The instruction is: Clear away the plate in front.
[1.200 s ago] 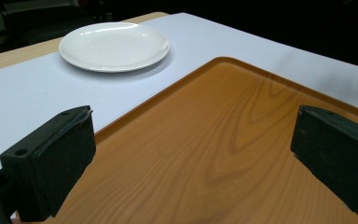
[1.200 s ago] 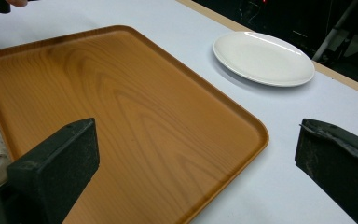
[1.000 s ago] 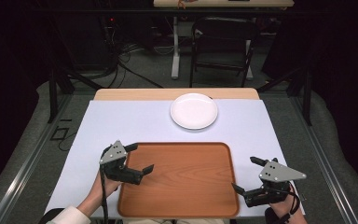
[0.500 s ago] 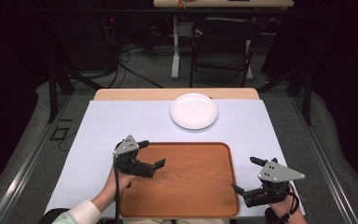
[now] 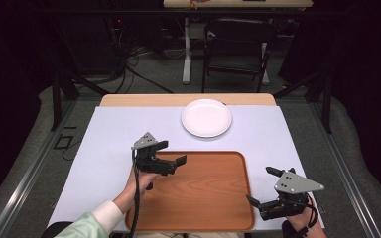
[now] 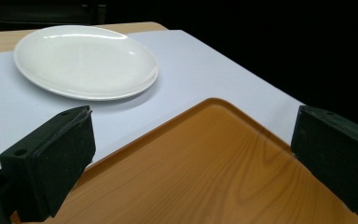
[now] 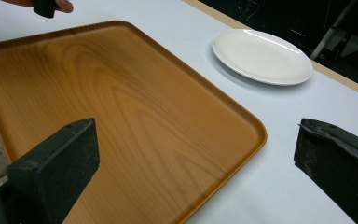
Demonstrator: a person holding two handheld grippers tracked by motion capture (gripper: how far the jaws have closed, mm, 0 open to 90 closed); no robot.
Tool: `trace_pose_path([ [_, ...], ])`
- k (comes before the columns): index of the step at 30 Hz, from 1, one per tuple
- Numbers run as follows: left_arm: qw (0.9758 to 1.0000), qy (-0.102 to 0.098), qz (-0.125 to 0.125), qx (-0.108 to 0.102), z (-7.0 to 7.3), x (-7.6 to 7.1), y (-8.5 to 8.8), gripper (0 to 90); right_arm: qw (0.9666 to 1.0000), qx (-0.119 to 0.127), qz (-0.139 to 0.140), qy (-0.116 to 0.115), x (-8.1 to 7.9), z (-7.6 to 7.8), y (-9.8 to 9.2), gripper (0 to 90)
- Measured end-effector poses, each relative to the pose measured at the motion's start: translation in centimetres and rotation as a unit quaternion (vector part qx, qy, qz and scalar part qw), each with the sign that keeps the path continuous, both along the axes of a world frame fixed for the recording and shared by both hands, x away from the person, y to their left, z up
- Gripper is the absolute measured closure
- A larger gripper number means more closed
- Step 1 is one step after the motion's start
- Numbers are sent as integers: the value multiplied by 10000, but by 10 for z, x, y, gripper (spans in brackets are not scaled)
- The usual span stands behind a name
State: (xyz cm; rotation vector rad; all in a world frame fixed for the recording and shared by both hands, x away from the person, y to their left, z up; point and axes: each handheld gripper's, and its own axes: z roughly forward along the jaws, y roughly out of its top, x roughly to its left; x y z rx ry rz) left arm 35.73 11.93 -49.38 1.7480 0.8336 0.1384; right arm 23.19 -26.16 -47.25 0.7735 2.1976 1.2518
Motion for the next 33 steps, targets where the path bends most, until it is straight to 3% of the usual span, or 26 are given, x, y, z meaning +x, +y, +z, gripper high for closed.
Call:
trace_pose_path([
  [12, 9986, 424, 92, -295, 0, 22, -24, 0, 10000, -9, 4, 18, 0, 0, 0, 0],
  [17, 9973, 575, 165, -419, 2, 31, -30, 0, 10000, -10, 9, 21, 0, 0, 0, 0],
  [22, 9945, 813, 317, -579, 2, 42, -35, 0, 10000, -22, 30, 37, 0, 0, 0, 0],
  [29, 9858, 1318, 621, -837, 1, 61, -47, 0, 10000, -16, 42, 41, 0, -1, 0, 0],
  [33, 9769, 1657, 921, -982, -4, 71, -52, 1, 10000, -27, 47, 42, 0, -1, 0, 0],
])
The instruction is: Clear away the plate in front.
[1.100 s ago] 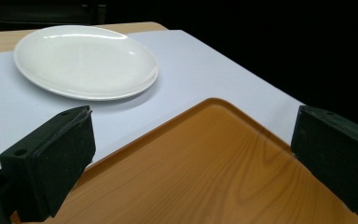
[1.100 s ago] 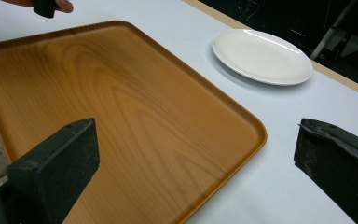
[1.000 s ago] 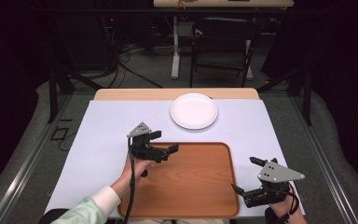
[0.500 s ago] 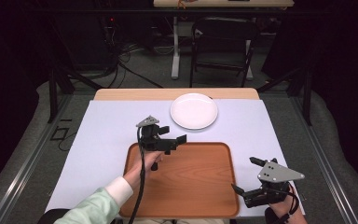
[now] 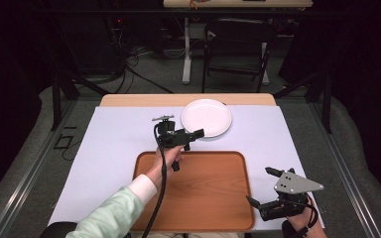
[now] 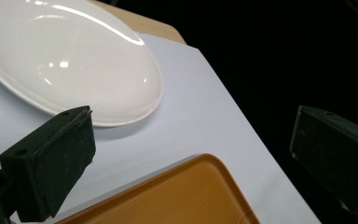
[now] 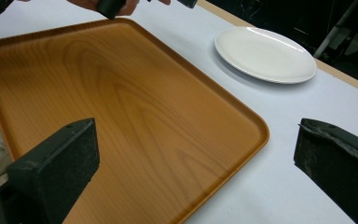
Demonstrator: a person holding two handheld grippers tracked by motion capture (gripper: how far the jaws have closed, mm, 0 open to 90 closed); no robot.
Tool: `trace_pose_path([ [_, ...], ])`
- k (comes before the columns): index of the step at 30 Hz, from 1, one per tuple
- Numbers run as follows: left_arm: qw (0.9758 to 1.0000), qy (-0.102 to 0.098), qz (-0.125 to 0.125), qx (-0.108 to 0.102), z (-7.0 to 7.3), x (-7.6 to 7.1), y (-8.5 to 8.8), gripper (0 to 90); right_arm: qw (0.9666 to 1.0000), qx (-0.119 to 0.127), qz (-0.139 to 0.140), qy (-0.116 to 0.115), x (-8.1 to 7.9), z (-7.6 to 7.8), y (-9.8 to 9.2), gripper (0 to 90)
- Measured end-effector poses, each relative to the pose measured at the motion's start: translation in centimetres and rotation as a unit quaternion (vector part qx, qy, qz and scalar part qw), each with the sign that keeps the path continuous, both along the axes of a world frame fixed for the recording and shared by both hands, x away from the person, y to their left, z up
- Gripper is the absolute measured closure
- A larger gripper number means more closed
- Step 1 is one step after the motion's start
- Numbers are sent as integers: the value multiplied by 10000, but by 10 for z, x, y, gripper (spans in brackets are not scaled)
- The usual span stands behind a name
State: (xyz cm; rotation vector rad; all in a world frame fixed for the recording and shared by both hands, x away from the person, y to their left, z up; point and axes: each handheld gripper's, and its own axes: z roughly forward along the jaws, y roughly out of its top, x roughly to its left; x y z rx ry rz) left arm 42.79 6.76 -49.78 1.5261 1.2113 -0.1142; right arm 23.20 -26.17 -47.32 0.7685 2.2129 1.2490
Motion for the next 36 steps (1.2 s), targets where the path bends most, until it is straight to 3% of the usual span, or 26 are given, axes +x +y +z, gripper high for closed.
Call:
trace_pose_path([
  [4, 9988, 376, 251, -194, -7, 11, -2, 0, 10000, 7, 8, 4, 0, 0, 0, 0],
  [7, 9965, 663, 397, -327, -13, 20, -2, 1, 10000, 1, 13, 5, 0, 0, 0, 0],
  [10, 9943, 824, 546, -392, -18, 26, -4, 1, 10000, 6, 27, 15, 0, 0, 0, 0],
  [16, 9882, 1177, 808, -558, -27, 36, -10, 5, 10000, -5, 34, 15, 0, 0, 0, 0],
  [21, 9813, 1445, 1012, -764, -37, 46, -16, 5, 10000, -2, 47, 22, 0, 0, 0, 0],
  [25, 9769, 1627, 1132, -801, -44, 49, -20, 7, 10000, -24, 62, 9, 0, -1, 1, 0],
  [27, 9751, 1685, 1186, -823, -48, 51, -20, 36, 10000, -25, 69, 12, 0, -1, 1, 0],
  [34, 9647, 1950, 1523, -900, -56, 57, -19, 118, 10000, -44, 76, 23, 0, -1, 1, 0],
  [36, 9639, 1970, 1533, -930, -57, 58, -19, 147, 10000, -56, 78, 25, 0, -1, 1, 0],
])
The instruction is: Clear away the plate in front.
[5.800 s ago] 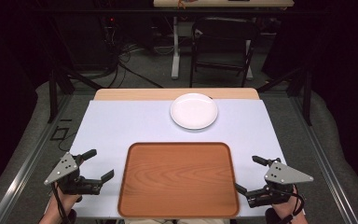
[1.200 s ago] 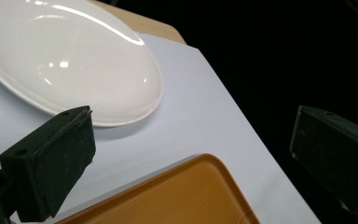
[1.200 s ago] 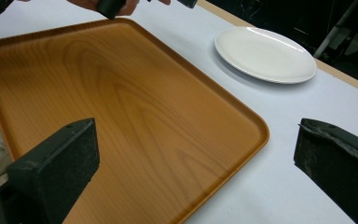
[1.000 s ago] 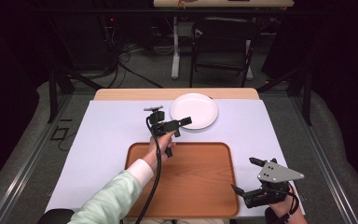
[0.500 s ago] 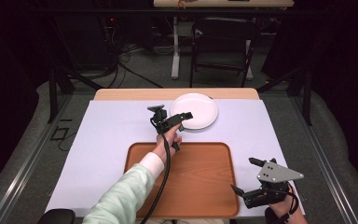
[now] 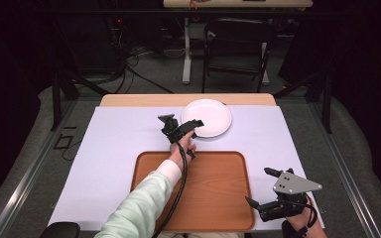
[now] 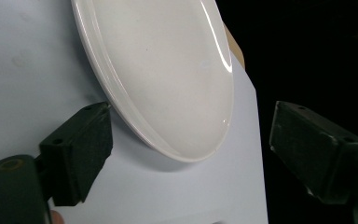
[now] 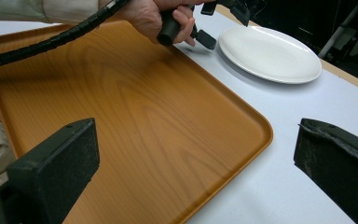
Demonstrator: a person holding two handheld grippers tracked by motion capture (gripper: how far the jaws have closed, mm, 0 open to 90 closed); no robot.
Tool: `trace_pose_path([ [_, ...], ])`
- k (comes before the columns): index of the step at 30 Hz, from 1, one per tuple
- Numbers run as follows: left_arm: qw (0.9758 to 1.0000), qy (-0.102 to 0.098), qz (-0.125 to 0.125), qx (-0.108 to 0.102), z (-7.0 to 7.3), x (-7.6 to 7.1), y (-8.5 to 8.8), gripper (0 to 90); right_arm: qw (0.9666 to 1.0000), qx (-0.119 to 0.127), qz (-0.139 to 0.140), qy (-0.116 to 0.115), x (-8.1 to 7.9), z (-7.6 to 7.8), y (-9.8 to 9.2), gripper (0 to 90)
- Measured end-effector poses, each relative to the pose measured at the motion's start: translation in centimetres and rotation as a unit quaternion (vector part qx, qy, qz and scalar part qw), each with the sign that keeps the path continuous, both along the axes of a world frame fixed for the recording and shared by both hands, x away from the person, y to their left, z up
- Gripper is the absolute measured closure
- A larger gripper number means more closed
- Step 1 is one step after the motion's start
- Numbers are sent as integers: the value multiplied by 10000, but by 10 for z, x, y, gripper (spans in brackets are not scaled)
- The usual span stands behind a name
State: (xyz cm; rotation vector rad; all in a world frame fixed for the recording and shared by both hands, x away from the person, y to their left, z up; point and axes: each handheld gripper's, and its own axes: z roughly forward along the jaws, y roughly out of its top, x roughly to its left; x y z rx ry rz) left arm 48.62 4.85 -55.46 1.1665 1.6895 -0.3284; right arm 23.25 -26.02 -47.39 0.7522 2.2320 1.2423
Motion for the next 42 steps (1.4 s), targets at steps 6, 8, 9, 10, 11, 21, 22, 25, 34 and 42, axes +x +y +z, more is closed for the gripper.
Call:
trace_pose_path([
  [6, 9995, 231, 220, -20, -6, 6, 1, 178, 10000, -9, -4, -1, 0, 0, 0, 0],
  [8, 9991, 220, 348, 54, -9, 6, 2, 185, 10000, -12, -2, 3, 0, 0, 0, 0],
  [9, 9990, 197, 393, 59, -10, 6, 1, 217, 10000, -13, -1, 3, 0, 0, 1, 0],
  [10, 9990, 184, 405, 33, -11, 7, 0, 227, 10000, -13, -3, 4, 0, 0, 1, 0],
  [11, 9990, 183, 395, 22, -11, 8, -1, 229, 10000, -13, -5, 3, 0, 0, 1, 0],
  [21, 9975, 306, 635, -56, -14, 15, -5, 344, 10000, -8, -17, 21, 1, -1, 1, 0],
  [22, 9974, 323, 644, -6, -13, 16, -5, 349, 10000, -6, -16, 21, 1, -1, 1, 0],
  [25, 9965, 369, 723, 174, -13, 16, -7, 447, 10000, -20, -26, 30, 1, 0, 1, 0],
  [34, 9955, 508, 740, 317, -20, 16, -1, 762, 10000, -26, -26, 43, 2, -1, 1, 0],
  [42, 9984, 106, 550, 117, -19, 17, 6, 823, 10000, -38, -27, 56, 2, -1, 1, 0],
])
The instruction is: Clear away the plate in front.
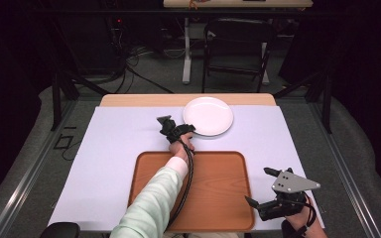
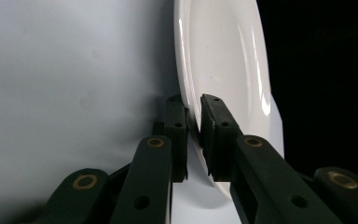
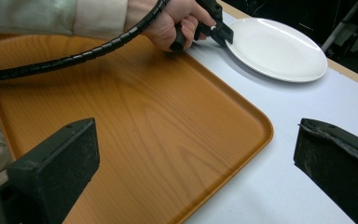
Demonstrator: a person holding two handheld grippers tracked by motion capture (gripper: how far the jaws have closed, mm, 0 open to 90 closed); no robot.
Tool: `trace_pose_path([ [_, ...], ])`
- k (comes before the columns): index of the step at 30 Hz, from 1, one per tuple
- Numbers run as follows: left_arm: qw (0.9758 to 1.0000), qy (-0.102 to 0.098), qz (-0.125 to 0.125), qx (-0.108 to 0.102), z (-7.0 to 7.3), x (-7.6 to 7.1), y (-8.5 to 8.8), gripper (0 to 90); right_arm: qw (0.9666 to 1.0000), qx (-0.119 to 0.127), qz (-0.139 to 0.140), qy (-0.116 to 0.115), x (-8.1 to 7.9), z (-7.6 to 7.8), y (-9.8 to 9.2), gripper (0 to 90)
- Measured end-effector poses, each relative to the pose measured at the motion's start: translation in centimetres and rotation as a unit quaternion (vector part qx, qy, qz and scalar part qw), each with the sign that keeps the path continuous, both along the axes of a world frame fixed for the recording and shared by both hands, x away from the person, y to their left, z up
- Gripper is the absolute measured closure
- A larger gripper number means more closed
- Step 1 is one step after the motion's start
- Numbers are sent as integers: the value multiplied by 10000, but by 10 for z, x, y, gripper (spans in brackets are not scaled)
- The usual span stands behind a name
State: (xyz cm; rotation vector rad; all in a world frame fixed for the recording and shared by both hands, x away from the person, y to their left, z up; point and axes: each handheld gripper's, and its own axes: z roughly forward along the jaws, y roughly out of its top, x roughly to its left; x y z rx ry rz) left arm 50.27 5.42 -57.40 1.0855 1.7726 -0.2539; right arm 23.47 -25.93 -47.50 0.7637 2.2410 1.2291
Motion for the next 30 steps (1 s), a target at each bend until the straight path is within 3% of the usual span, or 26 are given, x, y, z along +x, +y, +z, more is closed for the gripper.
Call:
trace_pose_path([
  [3, 9993, -323, -176, 64, 9, 1, 2, 867, 10000, -3, 1, 3, 0, 0, 0, 0],
  [4, 9982, -480, -300, 209, 15, 2, 1, 874, 10000, -5, -1, 5, 0, 0, 0, 0],
  [6, 9969, -578, -413, 350, 21, 3, 2, 873, 10000, -13, 0, 5, 0, 0, 0, 0],
  [11, 9951, -709, -615, 302, 28, 1, 6, 870, 10000, -44, -59, 42, 2, -1, 1, 0],
  [14, 9937, -804, -770, 143, 35, -1, 11, 870, 9995, -52, -198, 255, 7, -2, 1, 0],
  [16, 9917, -907, -888, 190, 41, -3, 14, 872, 9984, -87, -354, 426, 11, -3, 2, 0],
  [19, 9889, -1059, -1038, 100, 51, -8, 21, 871, 9941, -67, -634, 877, 23, -6, 0, 0],
  [23, 9844, -1234, -1253, 65, 64, -16, 32, 871, 9861, 247, -916, 1367, 41, -5, -1, 0],
  [26, 9804, -1357, -1430, 57, 73, -25, 37, 872, 9805, 459, -1054, 1591, 61, -3, -1, 0],
  [30, 9739, -1536, -1674, 19, 82, -37, 42, 871, 9690, 883, -1392, 1842, 98, -3, -4, 69],
])
